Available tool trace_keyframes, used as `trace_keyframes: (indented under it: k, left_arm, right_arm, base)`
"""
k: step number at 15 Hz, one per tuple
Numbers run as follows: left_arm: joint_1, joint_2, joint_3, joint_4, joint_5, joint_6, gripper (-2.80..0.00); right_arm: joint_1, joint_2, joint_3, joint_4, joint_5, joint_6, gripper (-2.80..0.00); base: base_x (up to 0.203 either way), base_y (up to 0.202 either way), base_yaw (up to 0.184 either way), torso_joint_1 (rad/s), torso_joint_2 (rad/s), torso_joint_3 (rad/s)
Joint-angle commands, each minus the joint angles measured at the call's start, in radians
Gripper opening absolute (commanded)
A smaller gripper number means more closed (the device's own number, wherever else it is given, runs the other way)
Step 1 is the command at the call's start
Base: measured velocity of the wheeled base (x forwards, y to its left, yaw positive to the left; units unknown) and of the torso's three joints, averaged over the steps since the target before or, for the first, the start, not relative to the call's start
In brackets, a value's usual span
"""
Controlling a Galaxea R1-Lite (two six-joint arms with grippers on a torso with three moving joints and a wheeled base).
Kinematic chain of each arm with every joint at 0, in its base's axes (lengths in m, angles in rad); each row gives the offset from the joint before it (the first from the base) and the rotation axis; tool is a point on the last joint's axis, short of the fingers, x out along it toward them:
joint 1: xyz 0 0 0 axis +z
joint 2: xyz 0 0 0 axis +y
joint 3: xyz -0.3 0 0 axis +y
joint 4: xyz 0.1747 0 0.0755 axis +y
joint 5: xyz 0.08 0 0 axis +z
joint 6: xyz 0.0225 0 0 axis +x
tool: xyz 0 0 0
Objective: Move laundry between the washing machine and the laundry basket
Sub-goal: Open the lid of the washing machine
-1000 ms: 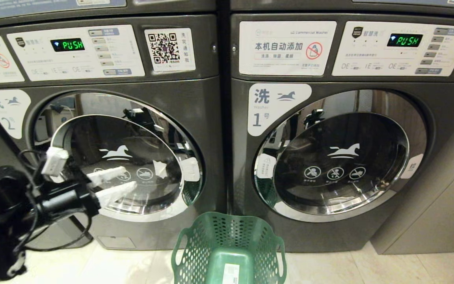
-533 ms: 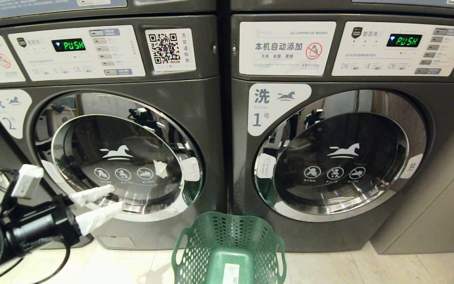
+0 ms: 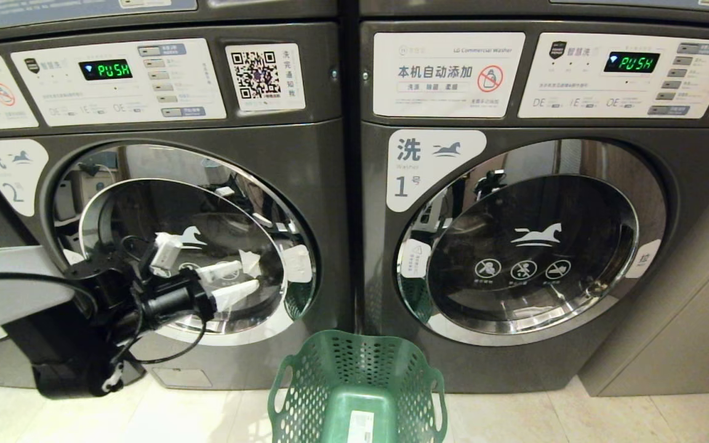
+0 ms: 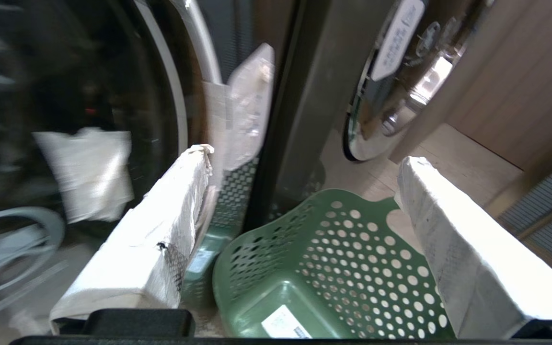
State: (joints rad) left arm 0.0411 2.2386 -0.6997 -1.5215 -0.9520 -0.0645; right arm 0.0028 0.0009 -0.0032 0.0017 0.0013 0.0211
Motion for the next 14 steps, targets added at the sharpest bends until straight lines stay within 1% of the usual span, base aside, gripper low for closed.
trace_keyframes:
  k: [1,2,3,6,9,14]
  left_arm:
    - [-0.037,0.094,-0.051,-0.009,-0.002,-0.001,0.0]
    - [-0.05,0.108,-0.074,-0.009,0.008,-0.001,0.0]
    - [-0.063,0.12,-0.095,-0.009,0.032,-0.001,0.0]
    - [-0.073,0.149,-0.156,-0.009,0.085,0.0,0.0]
    - [-0.082,0.167,-0.189,-0.002,0.091,0.0,0.0]
    - [-0.12,0.205,-0.267,0.031,0.091,0.0,0.0]
  right_arm:
    - [0.0,0.001,0.0,0.0,0.0,0.0,-2.8]
    - [0.0,0.001,0.0,0.0,0.0,0.0,-2.8]
    - [0.0,0.001,0.0,0.0,0.0,0.0,-2.8]
    - [0.0,0.001,0.0,0.0,0.0,0.0,-2.8]
    - [0.0,0.001,0.0,0.0,0.0,0.0,-2.8]
    - [0.0,0.001,0.0,0.0,0.0,0.0,-2.8]
  base:
    - [0.0,0.0,0.0,0.0,0.0,0.0]
    - [0.0,0.0,0.0,0.0,0.0,0.0]
    - [0.0,0.0,0.0,0.0,0.0,0.0]
    - [0.0,0.0,0.0,0.0,0.0,0.0]
    - [0.0,0.0,0.0,0.0,0.0,0.0]
    - [0.0,0.0,0.0,0.0,0.0,0.0]
